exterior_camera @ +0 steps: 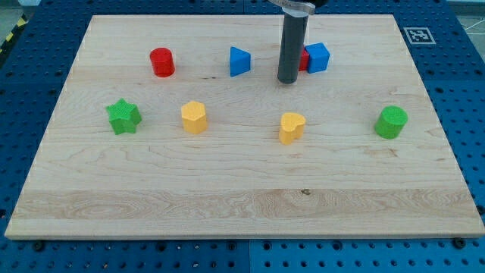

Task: Move the green star right a bit

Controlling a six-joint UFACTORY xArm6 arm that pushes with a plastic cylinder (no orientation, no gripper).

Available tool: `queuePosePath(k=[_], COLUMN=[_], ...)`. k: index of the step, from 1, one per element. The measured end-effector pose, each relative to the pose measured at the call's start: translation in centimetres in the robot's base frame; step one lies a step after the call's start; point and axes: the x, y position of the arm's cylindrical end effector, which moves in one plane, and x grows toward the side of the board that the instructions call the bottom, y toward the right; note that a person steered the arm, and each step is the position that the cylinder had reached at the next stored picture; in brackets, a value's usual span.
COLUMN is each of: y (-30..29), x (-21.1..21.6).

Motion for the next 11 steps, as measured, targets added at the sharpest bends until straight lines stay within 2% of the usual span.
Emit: queuePosePath(k=[3, 4, 6, 7, 9, 10, 11], y=[-0.8, -7.3, -15.5, -23.1, -31.8, -32.0, -31.4], x=[0.0, 0.7, 1.3, 2.7, 2.8, 4.3, 7.8])
